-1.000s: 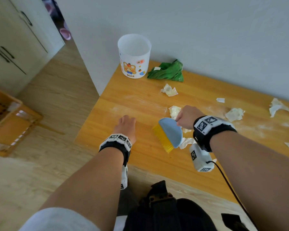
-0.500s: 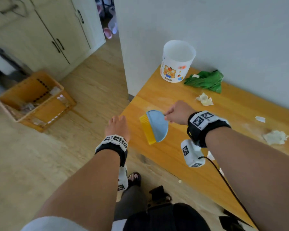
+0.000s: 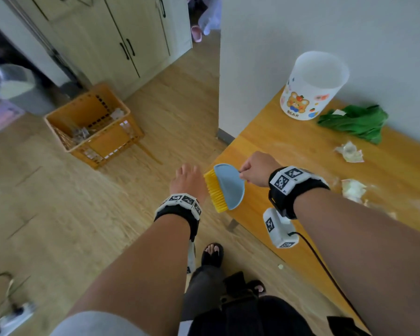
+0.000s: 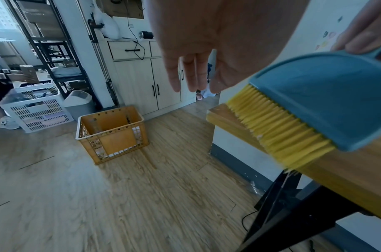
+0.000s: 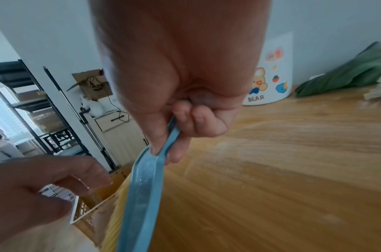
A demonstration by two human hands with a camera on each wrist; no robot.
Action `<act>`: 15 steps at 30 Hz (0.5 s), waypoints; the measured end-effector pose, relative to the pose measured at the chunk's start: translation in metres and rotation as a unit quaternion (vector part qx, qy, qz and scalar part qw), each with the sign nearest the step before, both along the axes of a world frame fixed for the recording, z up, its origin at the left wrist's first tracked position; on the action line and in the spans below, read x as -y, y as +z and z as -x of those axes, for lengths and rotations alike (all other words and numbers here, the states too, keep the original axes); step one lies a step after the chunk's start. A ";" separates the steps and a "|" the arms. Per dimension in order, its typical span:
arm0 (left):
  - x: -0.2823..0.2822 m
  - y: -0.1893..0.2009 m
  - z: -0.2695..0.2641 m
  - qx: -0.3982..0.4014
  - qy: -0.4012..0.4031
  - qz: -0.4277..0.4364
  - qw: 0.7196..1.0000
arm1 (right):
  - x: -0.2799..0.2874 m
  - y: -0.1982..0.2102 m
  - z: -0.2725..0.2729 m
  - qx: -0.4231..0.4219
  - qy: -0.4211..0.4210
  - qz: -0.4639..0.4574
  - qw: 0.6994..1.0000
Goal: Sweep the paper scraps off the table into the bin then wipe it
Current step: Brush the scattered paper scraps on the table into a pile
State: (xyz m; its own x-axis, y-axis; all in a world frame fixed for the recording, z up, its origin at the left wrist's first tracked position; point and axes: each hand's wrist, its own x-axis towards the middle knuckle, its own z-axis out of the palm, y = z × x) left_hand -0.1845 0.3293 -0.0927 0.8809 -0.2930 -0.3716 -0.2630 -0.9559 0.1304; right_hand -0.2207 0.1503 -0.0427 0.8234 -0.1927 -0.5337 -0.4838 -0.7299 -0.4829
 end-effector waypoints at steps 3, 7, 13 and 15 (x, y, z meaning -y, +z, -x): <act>0.014 0.003 0.001 -0.010 -0.023 -0.001 1.000 | 0.025 -0.002 0.013 -0.010 -0.036 0.026 0.999; 0.046 0.006 0.008 -0.013 -0.059 -0.004 0.998 | 0.071 0.001 0.042 -0.031 -0.100 0.066 0.992; 0.112 0.009 0.033 -0.017 -0.148 0.001 0.989 | 0.134 0.002 0.101 -0.059 -0.187 0.124 0.973; 0.133 0.010 0.043 -0.015 -0.169 0.009 0.985 | 0.152 0.004 0.122 -0.065 -0.216 0.133 0.965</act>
